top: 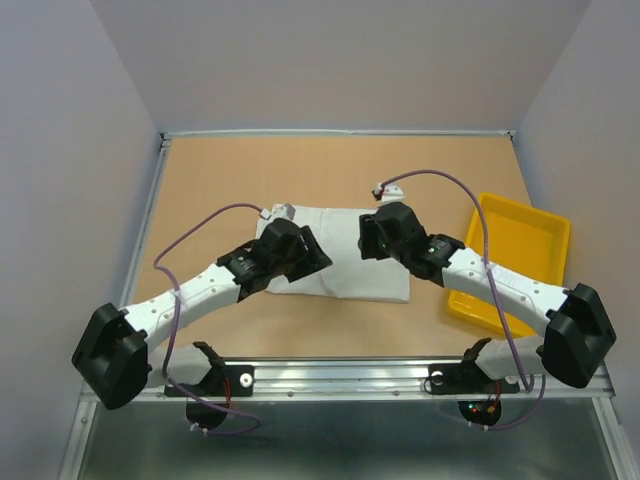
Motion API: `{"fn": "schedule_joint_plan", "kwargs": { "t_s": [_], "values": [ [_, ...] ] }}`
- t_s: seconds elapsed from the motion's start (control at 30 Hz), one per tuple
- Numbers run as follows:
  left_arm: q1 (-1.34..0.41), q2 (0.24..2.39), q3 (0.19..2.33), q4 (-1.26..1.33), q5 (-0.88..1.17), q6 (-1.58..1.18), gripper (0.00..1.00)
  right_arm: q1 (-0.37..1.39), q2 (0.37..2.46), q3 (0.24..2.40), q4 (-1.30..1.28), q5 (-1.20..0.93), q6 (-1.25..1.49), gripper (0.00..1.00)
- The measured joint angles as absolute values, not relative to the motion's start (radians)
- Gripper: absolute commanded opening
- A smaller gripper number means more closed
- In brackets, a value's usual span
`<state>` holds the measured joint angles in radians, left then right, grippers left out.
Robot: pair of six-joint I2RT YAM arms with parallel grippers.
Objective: Fold and stack the long sleeve shirts
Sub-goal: Fold the shirt
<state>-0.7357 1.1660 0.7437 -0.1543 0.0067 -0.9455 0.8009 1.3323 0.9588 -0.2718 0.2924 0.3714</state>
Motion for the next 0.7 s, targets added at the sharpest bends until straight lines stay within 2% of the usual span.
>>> {"fn": "schedule_joint_plan", "kwargs": {
  "t_s": [0.1,0.17,0.47,0.7],
  "values": [
    [-0.802,1.262,0.802,-0.120,0.023,-0.959,0.39,0.712,1.288,0.883,-0.279,0.278,0.436,0.56],
    [-0.852,1.349,0.841,-0.069,0.028,-0.968,0.36,0.670,1.267,0.845,-0.288,0.267,0.468,0.56],
    [-0.876,1.575,0.839,0.047,0.038,-0.985,0.35,0.614,1.219,0.788,-0.285,0.220,0.520,0.56],
    [-0.845,1.595,0.763,0.063,0.002,-0.986,0.35,0.604,1.220,0.761,-0.283,0.200,0.531,0.56]
  ]
}}
